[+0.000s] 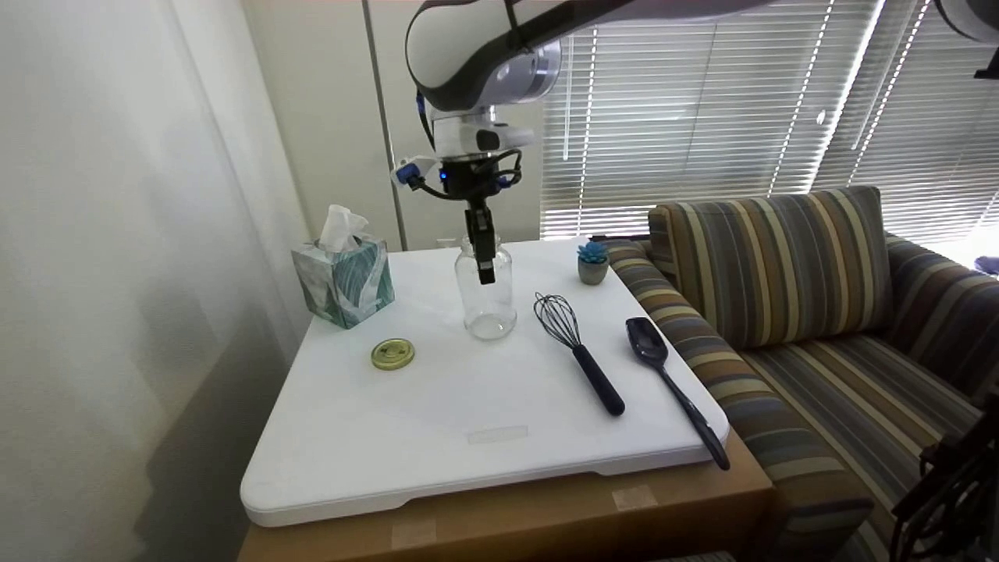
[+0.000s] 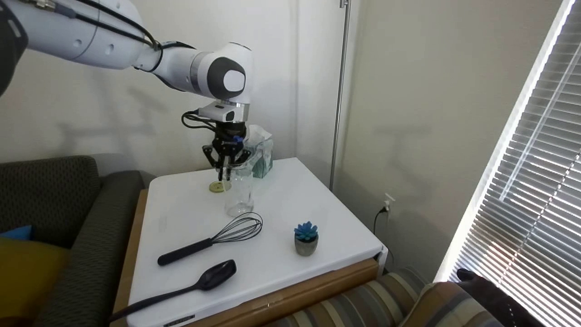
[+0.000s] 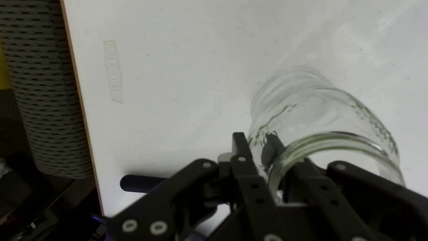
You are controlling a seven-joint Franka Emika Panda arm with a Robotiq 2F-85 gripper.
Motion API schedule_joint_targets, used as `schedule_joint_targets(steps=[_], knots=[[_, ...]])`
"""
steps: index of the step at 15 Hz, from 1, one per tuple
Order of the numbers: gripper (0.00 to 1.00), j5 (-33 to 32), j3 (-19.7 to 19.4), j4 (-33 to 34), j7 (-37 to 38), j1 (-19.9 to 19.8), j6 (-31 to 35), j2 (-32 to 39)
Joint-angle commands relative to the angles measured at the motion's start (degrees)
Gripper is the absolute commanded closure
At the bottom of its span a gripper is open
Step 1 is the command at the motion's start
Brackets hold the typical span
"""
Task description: Remove the spoon from the jar and put it on the table, move the grey object backwards, put the whisk beside the spoon, and then move the glass jar forward
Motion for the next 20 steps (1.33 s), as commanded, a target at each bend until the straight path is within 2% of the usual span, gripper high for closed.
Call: schedule_joint_targets(steps=[1, 9, 20], knots=[[0.95, 0.9, 1.7, -2.5, -0.3, 1.0, -2.6, -1.9], [0.95, 1.0, 2.5, -7.0, 4.5, 3.4, -7.3, -5.1], [0.95, 7.9, 3.3, -17.2, 3.4, -1.7, -8.3, -10.0]])
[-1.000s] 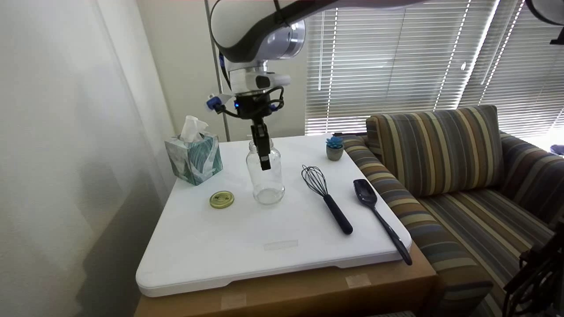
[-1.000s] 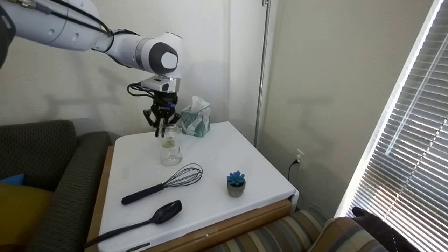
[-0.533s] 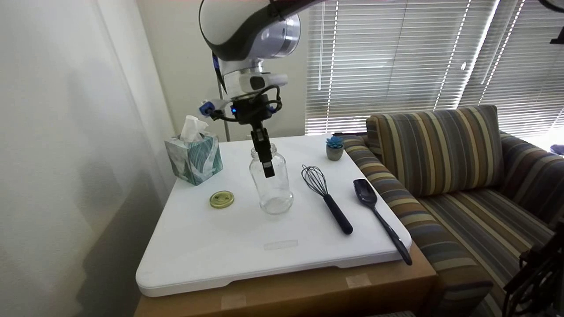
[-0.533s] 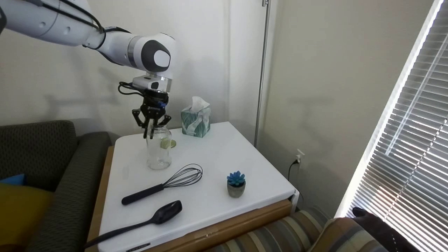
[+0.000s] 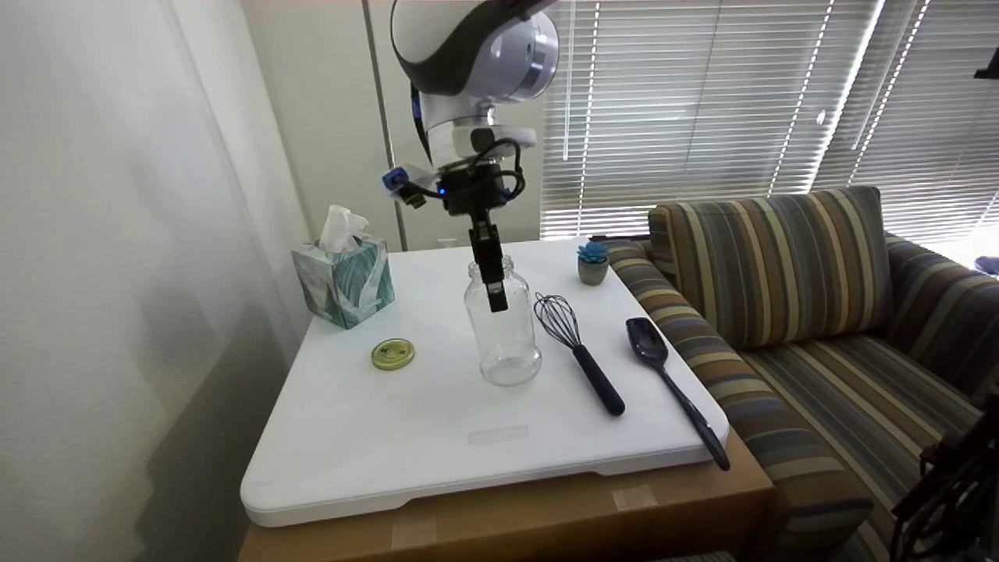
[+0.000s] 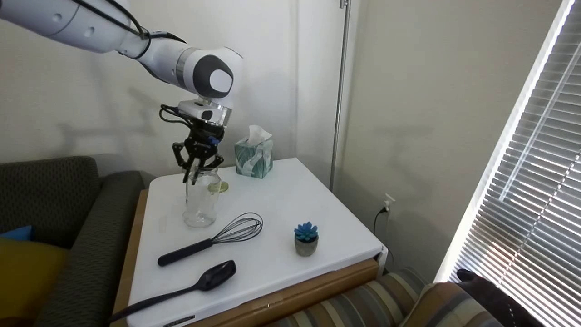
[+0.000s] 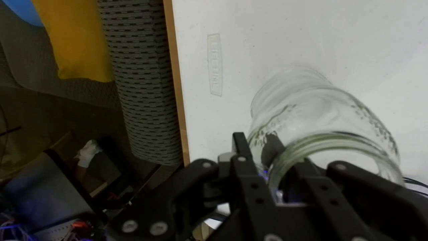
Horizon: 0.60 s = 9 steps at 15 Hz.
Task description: Remove the spoon from the jar and put it on the table, move the grey object backwards, put the whisk beside the spoon, and then move the glass jar forward
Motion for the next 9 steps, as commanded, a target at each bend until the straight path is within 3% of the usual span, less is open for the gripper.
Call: schedule_joint_targets(steps=[1, 9], knots=[[0.95, 2.7, 1.1, -7.5, -1.6, -2.4, -0.5, -4.2], [0.95, 7.2, -0.7, -20.6, 3.0, -1.2, 13.1, -10.9]])
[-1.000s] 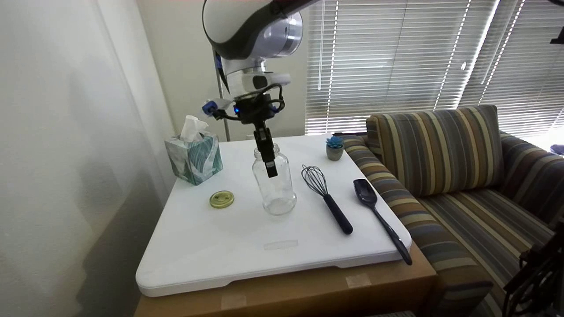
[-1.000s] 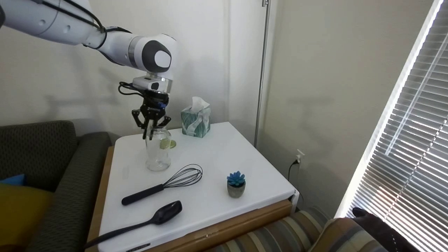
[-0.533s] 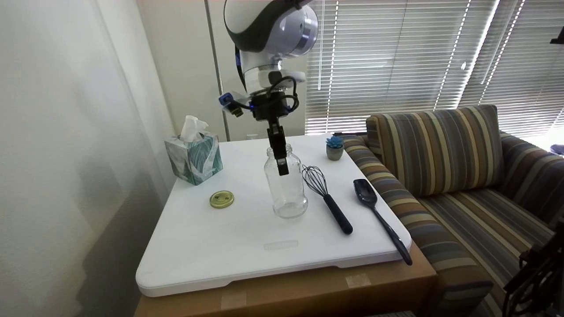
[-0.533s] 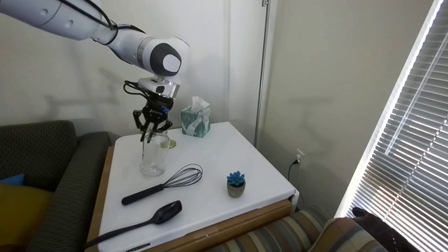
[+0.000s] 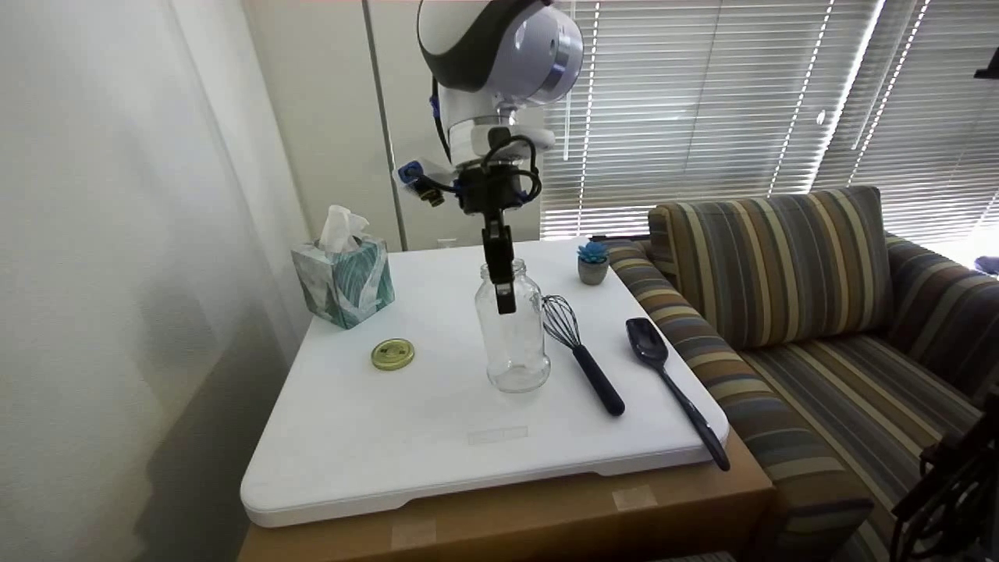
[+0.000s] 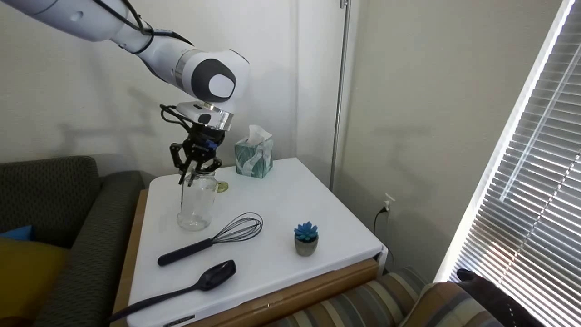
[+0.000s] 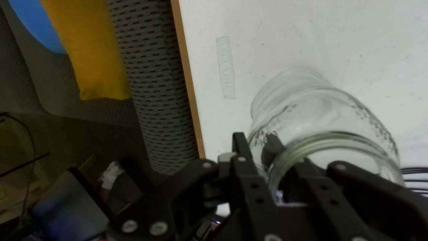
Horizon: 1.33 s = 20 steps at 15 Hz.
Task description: Remove the spoon from the jar and put it on the table, move the grey object backwards, put the whisk beside the spoon, and then move the glass jar forward
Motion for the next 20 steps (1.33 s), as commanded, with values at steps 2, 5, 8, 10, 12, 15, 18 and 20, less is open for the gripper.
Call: schedule_joint_targets(steps=[2, 5, 8, 10, 12, 15, 18, 20], knots=[[0.95, 3.9, -0.7, -14.8, 2.3, 1.3, 13.1, -7.7], [0.95, 4.6, -0.9, -22.4, 4.9, 2.9, 22.3, -11.4], [0.95, 4.6, -1.0, -30.4, 8.4, 4.6, 31.8, -15.2], [0.95, 3.7, -1.3, -34.4, 10.8, 5.8, 36.0, -17.1], [0.95, 2.9, -1.8, -37.9, 12.9, 6.8, 39.6, -18.9], [0.95, 5.1, -6.6, -39.2, 12.7, 10.1, 41.5, -19.5], [0.95, 5.6, -10.4, -39.6, 12.7, 12.6, 40.4, -19.8], [0.95, 2.9, -7.4, -38.6, 12.7, 9.4, 38.3, -19.6]])
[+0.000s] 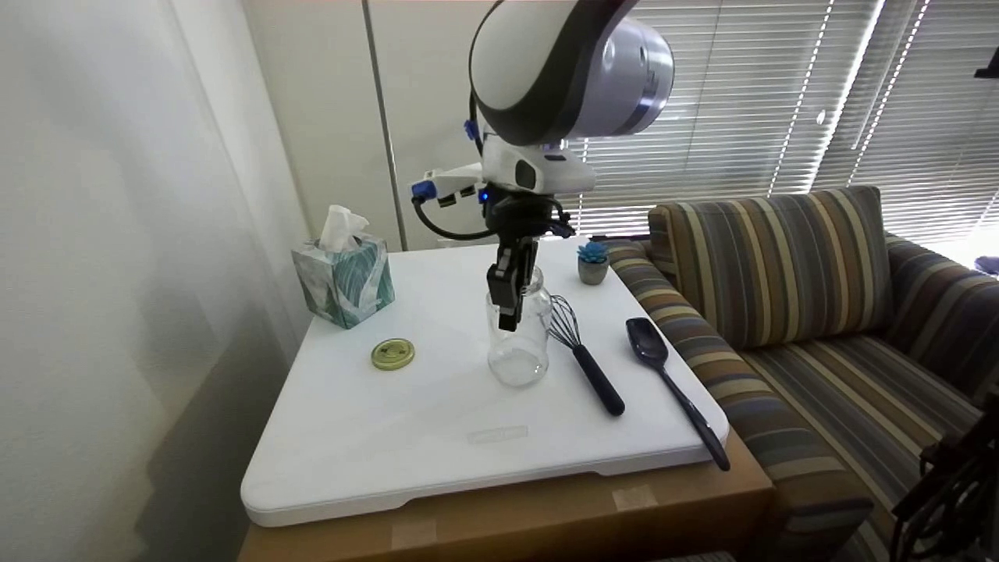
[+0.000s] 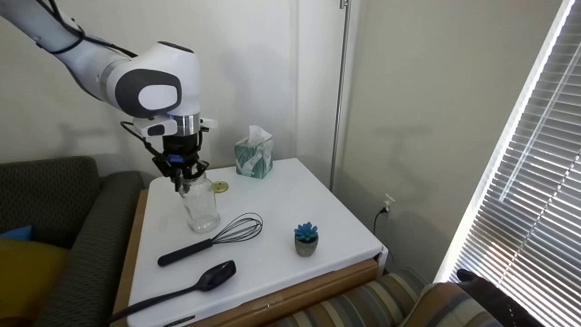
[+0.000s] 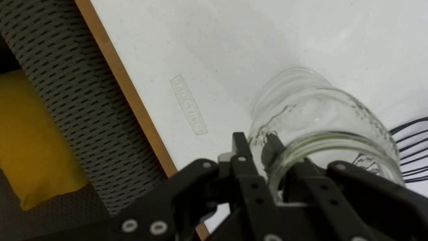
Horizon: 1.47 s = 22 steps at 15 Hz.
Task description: Remove the spoon from the jar and put it on the table, move the grey object backwards, put the whisk beside the spoon, and then move the glass jar forward
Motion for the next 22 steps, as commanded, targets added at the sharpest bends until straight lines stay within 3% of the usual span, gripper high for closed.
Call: schedule_joint_targets(steps=[1, 7, 9, 12, 18, 22], knots=[[0.95, -1.5, 3.2, -0.3, -1.7, -3.6, -3.0, -0.4], [0.95, -0.9, 5.3, 1.7, -3.4, -6.5, -7.5, 0.4], [0.54, -0.9, 5.5, 2.0, -3.3, -6.9, -8.2, 0.4], [0.45, -1.1, 5.4, 2.2, -2.9, -7.0, -9.0, 0.4], [0.04, -1.5, 5.4, 2.0, -2.6, -6.5, -9.1, 0.1], [0.0, -2.1, 5.3, 1.6, -2.3, -6.0, -9.1, -0.7]])
